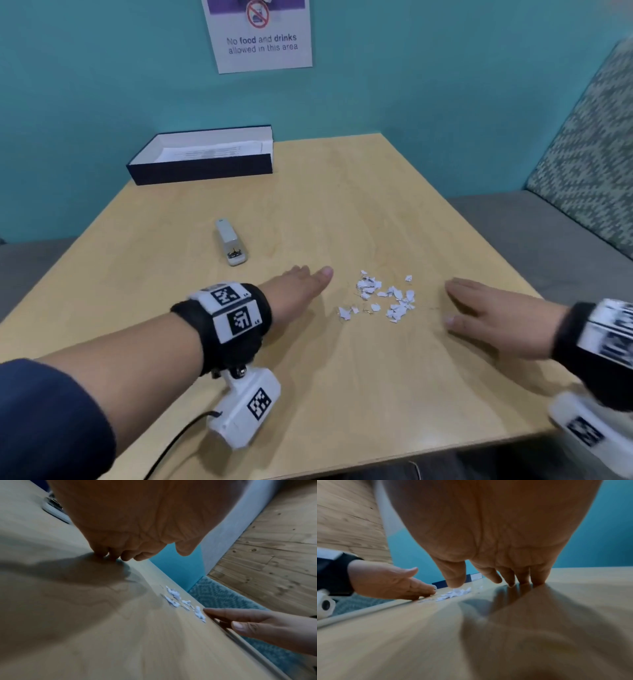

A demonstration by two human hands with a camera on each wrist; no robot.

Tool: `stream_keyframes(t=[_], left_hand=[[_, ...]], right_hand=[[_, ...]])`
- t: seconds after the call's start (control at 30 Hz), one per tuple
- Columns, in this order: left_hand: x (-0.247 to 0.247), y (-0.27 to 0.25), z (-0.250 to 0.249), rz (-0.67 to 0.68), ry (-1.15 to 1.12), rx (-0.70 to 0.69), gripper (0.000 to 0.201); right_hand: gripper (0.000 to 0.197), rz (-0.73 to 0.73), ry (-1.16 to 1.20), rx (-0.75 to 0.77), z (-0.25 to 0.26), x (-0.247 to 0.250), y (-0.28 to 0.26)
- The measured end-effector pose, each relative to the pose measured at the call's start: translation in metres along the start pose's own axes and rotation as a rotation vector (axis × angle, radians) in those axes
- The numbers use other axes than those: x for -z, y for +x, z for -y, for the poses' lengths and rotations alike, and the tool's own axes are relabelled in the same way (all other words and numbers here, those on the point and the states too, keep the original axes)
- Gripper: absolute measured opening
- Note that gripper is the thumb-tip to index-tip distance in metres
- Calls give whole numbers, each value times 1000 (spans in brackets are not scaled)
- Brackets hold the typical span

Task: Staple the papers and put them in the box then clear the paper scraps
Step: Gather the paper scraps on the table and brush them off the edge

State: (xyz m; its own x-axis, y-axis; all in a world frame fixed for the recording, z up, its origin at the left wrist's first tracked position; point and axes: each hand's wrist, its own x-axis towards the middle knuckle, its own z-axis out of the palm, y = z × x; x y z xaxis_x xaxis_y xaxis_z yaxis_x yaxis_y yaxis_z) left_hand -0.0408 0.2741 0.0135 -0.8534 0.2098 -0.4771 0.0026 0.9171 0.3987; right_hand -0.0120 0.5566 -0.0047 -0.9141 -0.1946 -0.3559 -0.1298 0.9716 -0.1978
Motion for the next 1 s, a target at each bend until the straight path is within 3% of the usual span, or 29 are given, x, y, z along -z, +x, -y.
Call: stream_keyframes(t=[0.1, 0.27, 0.4, 0.47, 0.57, 0.67, 0.77, 0.87, 1.0], left_hand=[[-7, 11, -21, 30, 26, -90, 49], [-30, 5, -35, 232, -52, -245, 53], [-13, 16, -31, 70, -237, -173, 52], [-2, 25, -34, 62, -189, -143, 54], [-7, 33, -46, 74, -67, -189, 57], [-28, 42, -68, 44, -203, -168, 52], [-48, 37, -78, 175, -146, -265, 47], [-48, 21, -64, 284, -120, -355, 52], [-23, 14, -24, 69, -179, -288, 57]], right_hand=[[71, 29, -16, 39, 17, -5, 22], [65, 128, 128, 146, 34, -8, -2], [45, -2, 185, 44, 7, -3, -34], [33, -7, 158, -40, -2, -5, -43], [38, 24, 81, -41, 2, -16, -44], [62, 52, 67, 79, 20, -32, -41], [73, 39, 198, 173, 30, -38, -46], [72, -29, 238, 149, 20, -32, -66], [77, -132, 236, 9, -9, -36, -106]])
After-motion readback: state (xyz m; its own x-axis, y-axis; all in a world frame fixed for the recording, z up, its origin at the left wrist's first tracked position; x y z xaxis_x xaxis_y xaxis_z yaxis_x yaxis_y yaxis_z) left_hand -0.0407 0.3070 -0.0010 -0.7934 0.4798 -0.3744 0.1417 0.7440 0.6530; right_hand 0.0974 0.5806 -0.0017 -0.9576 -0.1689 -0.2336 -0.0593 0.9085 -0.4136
